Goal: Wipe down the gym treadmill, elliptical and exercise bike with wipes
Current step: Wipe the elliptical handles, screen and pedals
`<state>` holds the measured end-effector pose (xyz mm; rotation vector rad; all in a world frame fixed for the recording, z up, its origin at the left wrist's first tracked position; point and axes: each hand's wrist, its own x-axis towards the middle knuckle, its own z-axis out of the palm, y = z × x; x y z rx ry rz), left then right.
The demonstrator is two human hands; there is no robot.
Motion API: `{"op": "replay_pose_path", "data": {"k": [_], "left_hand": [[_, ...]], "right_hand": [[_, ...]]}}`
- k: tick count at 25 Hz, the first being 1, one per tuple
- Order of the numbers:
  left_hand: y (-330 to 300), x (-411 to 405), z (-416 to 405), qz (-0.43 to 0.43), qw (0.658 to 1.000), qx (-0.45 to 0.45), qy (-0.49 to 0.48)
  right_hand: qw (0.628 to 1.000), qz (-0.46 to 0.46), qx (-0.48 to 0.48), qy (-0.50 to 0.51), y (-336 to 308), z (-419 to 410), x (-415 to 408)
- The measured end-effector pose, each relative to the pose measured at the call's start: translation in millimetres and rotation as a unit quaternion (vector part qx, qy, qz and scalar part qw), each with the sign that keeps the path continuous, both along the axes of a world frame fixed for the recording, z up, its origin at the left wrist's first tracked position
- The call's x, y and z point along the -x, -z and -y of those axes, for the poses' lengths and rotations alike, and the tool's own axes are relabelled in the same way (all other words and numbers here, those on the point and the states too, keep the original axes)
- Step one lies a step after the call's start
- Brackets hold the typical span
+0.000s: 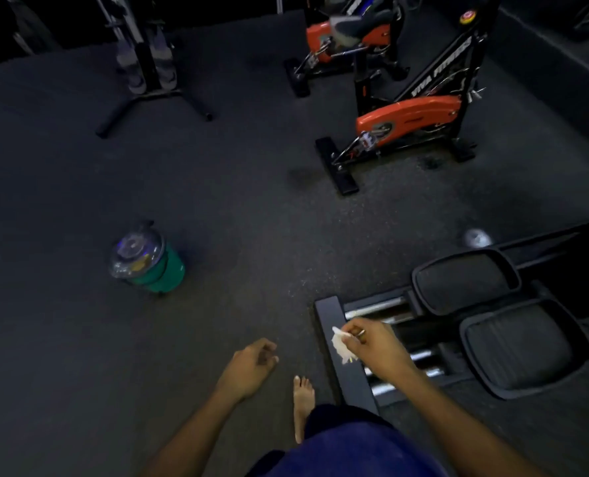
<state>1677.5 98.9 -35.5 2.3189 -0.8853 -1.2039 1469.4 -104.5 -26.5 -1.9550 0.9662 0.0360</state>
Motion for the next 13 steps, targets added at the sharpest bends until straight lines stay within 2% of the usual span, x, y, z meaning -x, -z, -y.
{"op": "replay_pose_path", "data": {"k": [6, 13], "left_hand": [[-21, -125, 117, 0.002, 0.998, 0.052, 0.022], [-29, -249, 266, 0.013, 0.983, 0.071, 0.169]], "right_hand": [[0.996, 0.011, 0.047, 0.072, -29, 91, -89], [0.965, 0.098, 0.030, 0.243, -43, 164, -185]]}}
